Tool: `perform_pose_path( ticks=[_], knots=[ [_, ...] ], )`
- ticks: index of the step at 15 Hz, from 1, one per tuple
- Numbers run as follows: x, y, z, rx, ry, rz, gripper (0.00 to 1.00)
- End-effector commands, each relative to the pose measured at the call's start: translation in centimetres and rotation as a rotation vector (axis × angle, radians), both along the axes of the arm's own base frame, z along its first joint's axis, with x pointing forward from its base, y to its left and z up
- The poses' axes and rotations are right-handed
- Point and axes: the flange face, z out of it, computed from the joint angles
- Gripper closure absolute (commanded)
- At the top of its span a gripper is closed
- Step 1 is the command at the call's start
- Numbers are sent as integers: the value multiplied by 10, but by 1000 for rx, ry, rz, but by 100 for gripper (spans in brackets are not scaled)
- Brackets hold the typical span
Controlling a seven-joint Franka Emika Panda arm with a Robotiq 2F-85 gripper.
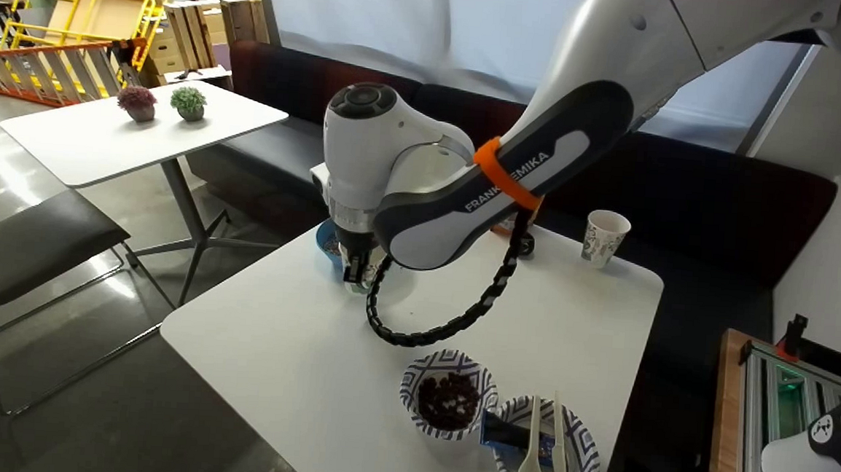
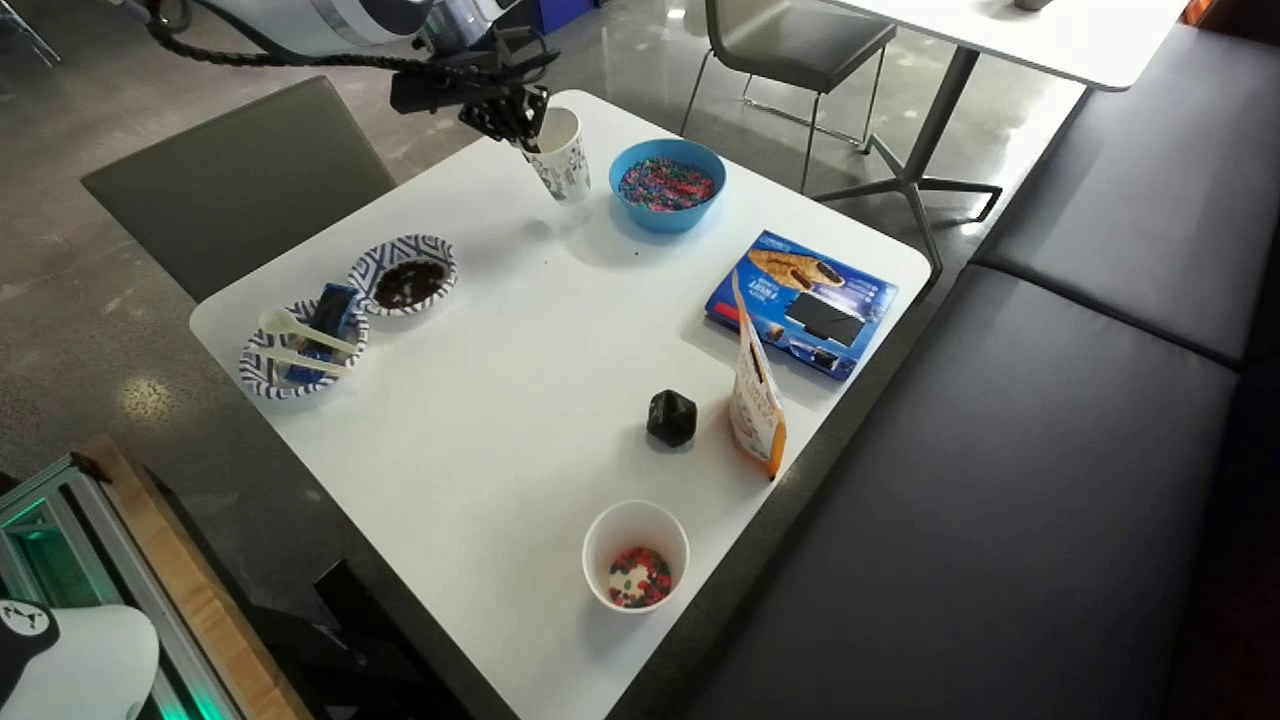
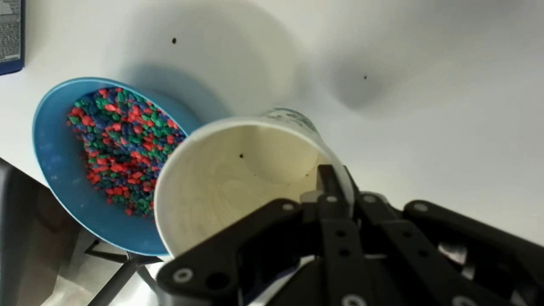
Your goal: Pour the contents from the left cup to the furthest white bowl
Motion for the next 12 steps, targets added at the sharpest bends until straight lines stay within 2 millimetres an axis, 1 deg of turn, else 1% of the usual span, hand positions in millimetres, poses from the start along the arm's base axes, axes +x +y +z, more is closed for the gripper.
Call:
perform_pose_path(
  ticks=[1,4,5,6,8,9,11,12],
  knots=[
    [3,1,-14,-36,58,-21,100],
    [1,1,-22,-38,118,-27,100],
    [-1,1,-23,-41,149,-32,89],
    [-1,2,-23,-45,166,-42,72],
    [-3,6,-15,-54,188,-57,59],
    [-5,11,-7,-62,194,-55,50],
    [-8,19,10,-77,198,-52,37],
    [-10,22,21,-95,201,-58,28]
  ],
)
